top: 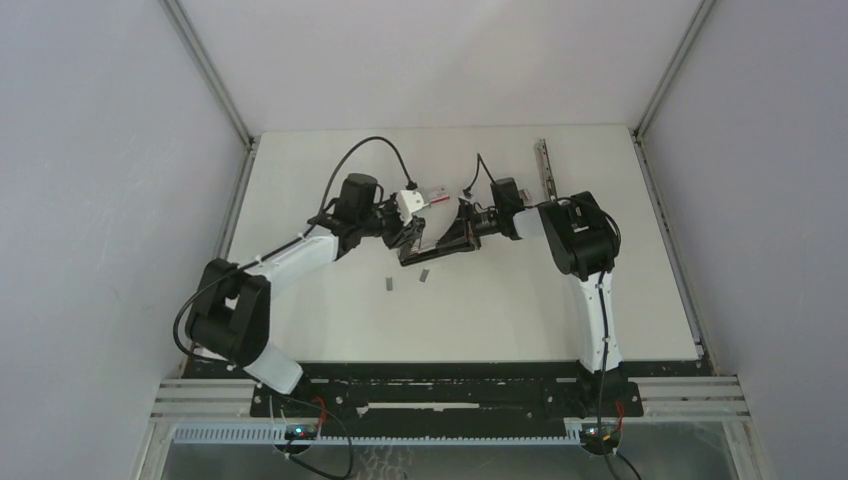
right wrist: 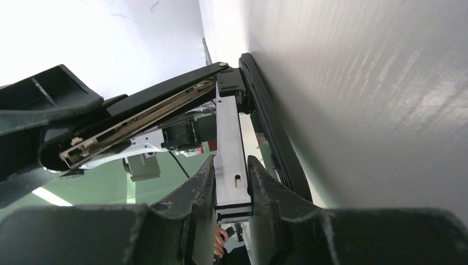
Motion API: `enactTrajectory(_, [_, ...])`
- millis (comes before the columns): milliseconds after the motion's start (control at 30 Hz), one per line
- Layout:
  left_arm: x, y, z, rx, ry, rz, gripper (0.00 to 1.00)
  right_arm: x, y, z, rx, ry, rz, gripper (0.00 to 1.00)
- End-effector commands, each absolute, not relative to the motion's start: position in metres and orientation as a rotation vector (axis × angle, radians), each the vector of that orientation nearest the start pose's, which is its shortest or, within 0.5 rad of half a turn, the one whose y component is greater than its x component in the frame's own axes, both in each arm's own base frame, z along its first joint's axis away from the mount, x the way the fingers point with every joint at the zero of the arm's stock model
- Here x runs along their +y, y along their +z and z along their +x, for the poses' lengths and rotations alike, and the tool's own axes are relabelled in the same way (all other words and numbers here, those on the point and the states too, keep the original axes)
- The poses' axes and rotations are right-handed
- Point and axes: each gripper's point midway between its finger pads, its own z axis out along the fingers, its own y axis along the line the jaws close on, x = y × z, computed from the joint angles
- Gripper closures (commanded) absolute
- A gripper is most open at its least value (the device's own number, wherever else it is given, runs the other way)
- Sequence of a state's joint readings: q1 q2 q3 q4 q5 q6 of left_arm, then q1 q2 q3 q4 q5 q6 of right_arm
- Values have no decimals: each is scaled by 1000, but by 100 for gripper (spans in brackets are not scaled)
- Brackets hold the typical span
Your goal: Unload the staples from the stapler
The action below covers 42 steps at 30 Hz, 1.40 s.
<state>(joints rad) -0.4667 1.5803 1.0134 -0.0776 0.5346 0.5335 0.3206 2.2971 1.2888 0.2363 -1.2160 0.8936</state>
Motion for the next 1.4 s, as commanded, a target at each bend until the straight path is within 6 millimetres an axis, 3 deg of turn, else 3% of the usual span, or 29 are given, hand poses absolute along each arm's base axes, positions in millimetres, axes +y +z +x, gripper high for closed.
enactTrajectory(0, [-241,163,346,1608,-531,1279,71,290,32,372,2531,1892,87,95])
enactTrajectory(533, [-160,122,330,1728,-368,1337,71,283,31,379,2528,1839,105,96])
enactTrajectory(933, [-130,103,336,1811,-311,1373,71,280,33,382,2519,1834,113,96])
enactTrajectory(1367, [-94,71,337,1932,-167,1533,71,279,36,383,2512,1825,107,96])
